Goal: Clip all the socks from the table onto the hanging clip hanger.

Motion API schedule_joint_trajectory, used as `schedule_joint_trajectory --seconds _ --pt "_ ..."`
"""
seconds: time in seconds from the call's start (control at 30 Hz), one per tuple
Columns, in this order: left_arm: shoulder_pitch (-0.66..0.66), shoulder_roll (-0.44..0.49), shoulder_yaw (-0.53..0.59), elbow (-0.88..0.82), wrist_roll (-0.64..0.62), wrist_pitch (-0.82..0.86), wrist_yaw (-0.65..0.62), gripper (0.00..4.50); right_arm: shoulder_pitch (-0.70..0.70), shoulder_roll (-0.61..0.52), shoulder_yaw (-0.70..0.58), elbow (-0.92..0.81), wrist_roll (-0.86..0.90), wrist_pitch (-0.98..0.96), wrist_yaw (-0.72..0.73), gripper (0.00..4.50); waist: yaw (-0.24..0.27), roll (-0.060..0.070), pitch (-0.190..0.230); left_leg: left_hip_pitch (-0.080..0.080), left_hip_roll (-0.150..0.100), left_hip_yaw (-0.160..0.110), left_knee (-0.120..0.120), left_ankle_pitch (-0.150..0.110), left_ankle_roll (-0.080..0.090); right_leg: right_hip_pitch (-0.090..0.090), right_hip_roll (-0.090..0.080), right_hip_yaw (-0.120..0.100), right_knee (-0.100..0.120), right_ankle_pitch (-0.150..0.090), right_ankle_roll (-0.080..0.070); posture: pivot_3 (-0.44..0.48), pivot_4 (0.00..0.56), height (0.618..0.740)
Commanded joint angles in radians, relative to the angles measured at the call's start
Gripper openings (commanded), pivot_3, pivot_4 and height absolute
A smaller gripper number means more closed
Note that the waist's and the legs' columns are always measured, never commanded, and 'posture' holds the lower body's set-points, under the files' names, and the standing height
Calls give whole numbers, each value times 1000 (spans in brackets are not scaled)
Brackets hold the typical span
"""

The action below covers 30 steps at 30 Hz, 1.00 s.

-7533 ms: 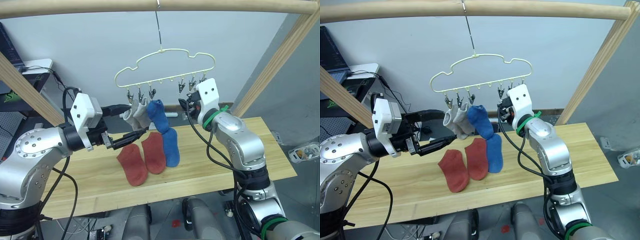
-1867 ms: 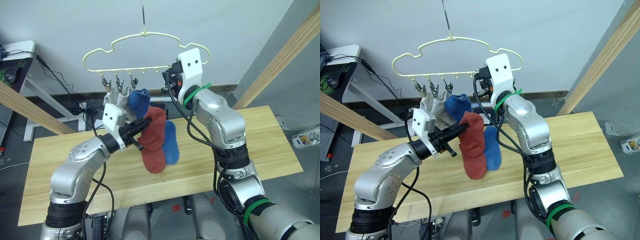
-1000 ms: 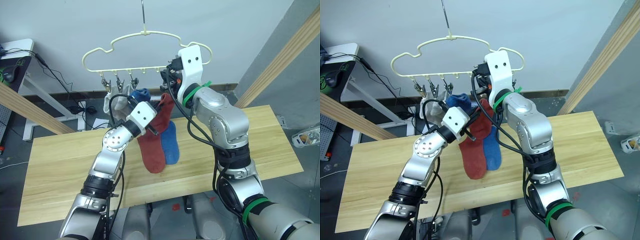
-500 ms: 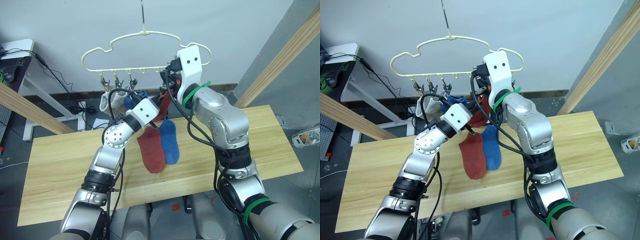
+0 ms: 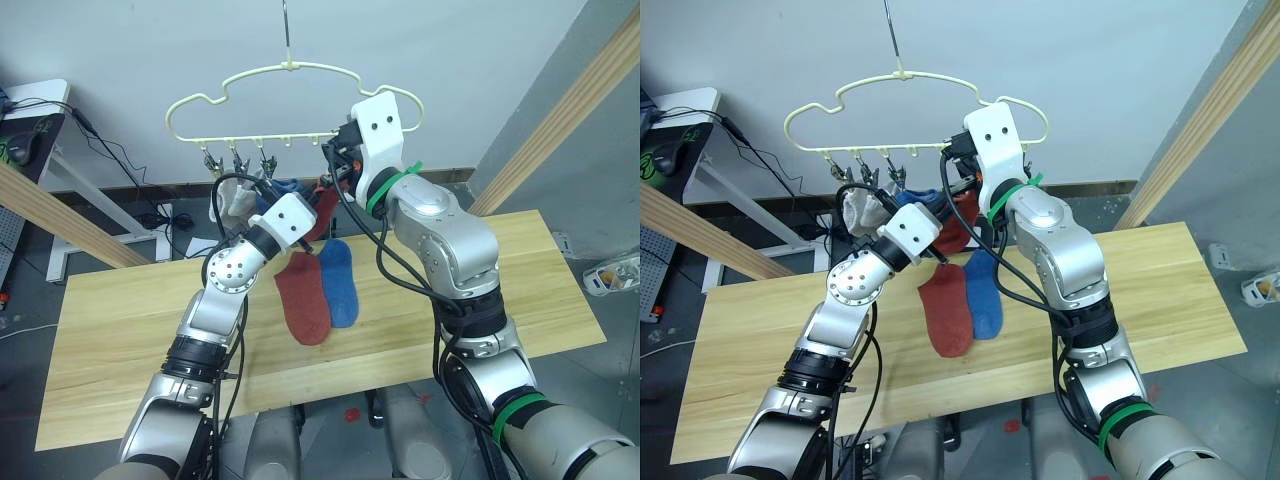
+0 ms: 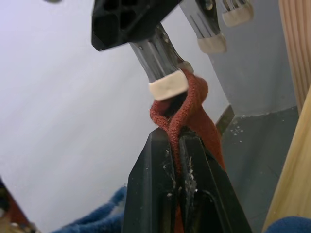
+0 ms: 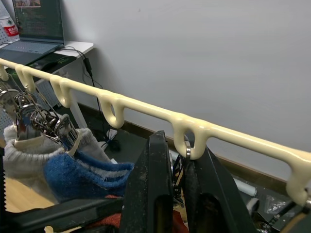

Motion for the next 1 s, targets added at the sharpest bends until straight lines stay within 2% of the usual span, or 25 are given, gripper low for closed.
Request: schedule_joint_trajectory --seconds 0.03,0.97,1.0 --pt "-12 3 0 -26 11 -47 17 18 -4 0 17 -38 -6 -26 10 0 0 0 0 0 0 0 1 0 0 0 0 0 1 0 0 -194 327 740" --pt "-36 -35 -1 6 19 -80 53 18 0 2 14 -36 -14 6 15 0 0 -1 0 0 -1 -1 3 0 0 0 1 0 5 0 0 -198 324 740" --pt "-34 -35 -1 4 19 -81 53 4 1 3 12 -35 -14 6 13 338 0 -1 0 0 -1 -1 3 0 0 0 1 0 5 0 0 -198 324 740"
